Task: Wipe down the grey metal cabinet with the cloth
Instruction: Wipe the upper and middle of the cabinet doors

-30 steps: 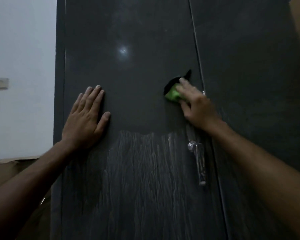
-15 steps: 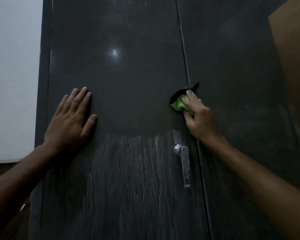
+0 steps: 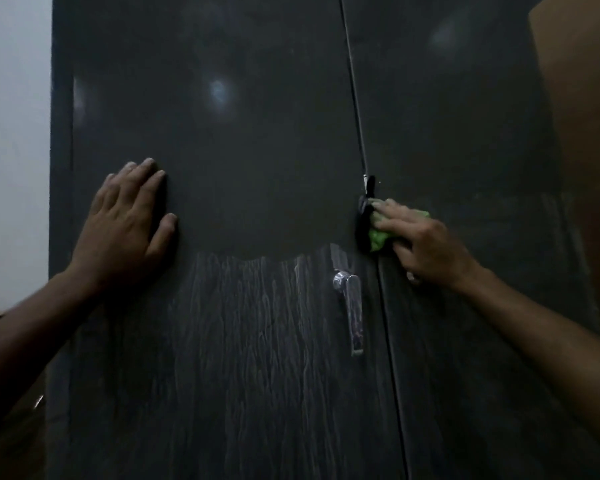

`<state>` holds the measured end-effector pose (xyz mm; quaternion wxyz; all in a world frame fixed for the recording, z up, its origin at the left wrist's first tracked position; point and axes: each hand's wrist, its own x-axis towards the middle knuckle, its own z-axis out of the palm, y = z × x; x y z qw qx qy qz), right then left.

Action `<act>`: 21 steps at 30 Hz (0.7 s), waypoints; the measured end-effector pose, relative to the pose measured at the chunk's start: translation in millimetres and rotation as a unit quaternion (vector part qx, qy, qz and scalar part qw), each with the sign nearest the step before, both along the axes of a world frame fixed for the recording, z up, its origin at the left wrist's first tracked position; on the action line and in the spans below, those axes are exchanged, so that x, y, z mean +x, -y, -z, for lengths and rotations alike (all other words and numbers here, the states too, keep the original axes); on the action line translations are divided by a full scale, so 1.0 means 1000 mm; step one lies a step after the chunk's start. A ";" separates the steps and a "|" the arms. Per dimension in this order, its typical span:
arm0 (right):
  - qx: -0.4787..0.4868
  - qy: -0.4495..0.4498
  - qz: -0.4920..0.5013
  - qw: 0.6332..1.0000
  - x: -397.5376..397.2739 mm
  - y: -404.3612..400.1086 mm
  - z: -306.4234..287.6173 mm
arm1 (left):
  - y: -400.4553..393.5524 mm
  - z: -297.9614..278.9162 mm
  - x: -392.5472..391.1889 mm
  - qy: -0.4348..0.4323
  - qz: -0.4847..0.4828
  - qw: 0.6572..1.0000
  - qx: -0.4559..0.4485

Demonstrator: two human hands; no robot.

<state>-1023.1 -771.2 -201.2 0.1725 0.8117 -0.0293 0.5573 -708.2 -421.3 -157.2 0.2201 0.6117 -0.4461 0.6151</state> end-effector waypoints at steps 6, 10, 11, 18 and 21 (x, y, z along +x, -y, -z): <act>0.077 0.133 -0.002 0.988 0.022 -0.010 -0.008 | 0.041 0.003 -0.045 0.039 0.038 0.995 0.087; -0.032 0.027 0.009 0.999 -0.007 0.024 -0.004 | 0.081 0.011 -0.071 0.062 0.048 0.987 0.142; 0.011 0.080 0.013 0.997 -0.016 0.034 -0.013 | 0.091 0.012 -0.077 0.065 0.046 0.986 0.147; -0.006 0.076 -0.017 0.997 0.000 0.034 -0.001 | 0.159 -0.004 -0.125 0.064 0.074 0.984 0.145; -0.031 0.094 0.003 0.995 -0.036 0.073 -0.005 | 0.175 -0.004 -0.129 0.071 0.037 0.985 0.152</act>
